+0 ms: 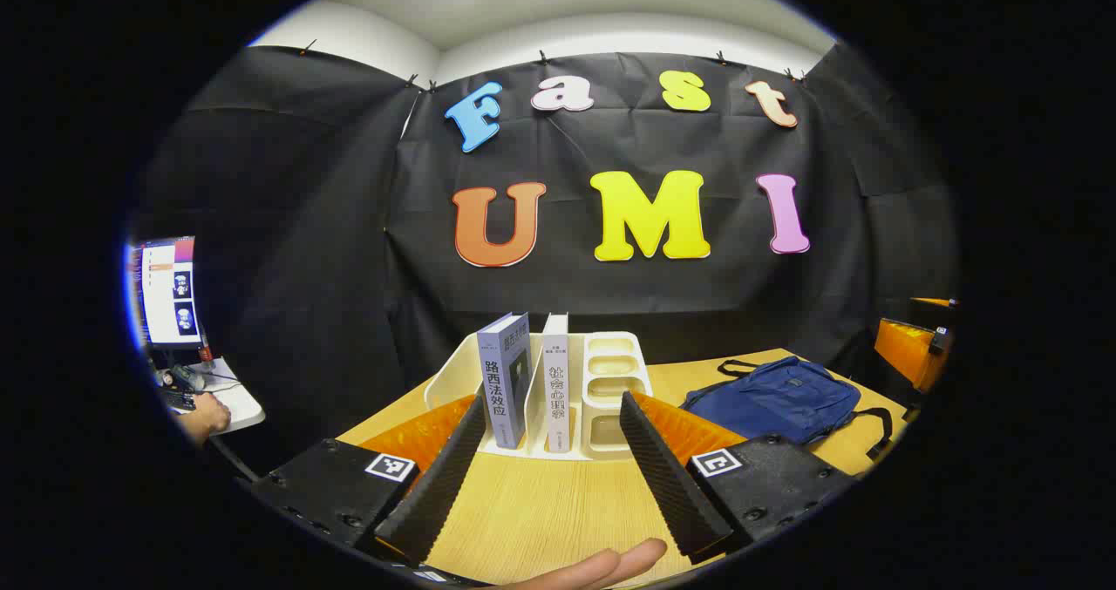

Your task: Open the schoolbag, grab two books from the bookshelf and put them into the schoolbag.

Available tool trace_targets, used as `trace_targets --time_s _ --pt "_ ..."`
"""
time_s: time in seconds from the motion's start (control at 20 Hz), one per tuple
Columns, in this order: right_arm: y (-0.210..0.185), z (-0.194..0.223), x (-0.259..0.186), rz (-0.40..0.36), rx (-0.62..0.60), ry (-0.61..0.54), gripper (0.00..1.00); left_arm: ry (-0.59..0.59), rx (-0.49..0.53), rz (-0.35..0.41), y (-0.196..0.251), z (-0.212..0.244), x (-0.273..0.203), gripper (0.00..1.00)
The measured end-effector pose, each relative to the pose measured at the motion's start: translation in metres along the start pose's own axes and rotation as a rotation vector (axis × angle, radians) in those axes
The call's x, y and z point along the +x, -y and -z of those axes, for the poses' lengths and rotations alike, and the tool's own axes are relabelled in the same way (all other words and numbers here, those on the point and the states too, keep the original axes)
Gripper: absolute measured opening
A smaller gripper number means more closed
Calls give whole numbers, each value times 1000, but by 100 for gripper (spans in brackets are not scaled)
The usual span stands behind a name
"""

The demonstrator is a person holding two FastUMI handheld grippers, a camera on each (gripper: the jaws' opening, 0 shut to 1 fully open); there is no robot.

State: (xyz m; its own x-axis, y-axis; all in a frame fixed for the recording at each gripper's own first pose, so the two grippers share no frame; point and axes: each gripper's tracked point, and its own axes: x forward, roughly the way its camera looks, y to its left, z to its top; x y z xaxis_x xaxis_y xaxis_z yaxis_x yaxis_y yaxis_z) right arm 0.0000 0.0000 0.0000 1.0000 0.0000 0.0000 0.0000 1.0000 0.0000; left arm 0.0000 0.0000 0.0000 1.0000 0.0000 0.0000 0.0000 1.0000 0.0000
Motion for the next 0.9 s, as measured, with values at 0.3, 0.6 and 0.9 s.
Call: trace_targets --time_s 0.3,0.6,0.9 --pt "2 5 3 22 -9 -19 95 -22 -5 -4 -4 5 0 99" --pt "-11 10 8 0 -39 -35 95 -38 -18 -5 -8 8 3 99" --pt "-20 26 22 1 -84 -74 95 -54 -39 -11 -17 11 6 99"
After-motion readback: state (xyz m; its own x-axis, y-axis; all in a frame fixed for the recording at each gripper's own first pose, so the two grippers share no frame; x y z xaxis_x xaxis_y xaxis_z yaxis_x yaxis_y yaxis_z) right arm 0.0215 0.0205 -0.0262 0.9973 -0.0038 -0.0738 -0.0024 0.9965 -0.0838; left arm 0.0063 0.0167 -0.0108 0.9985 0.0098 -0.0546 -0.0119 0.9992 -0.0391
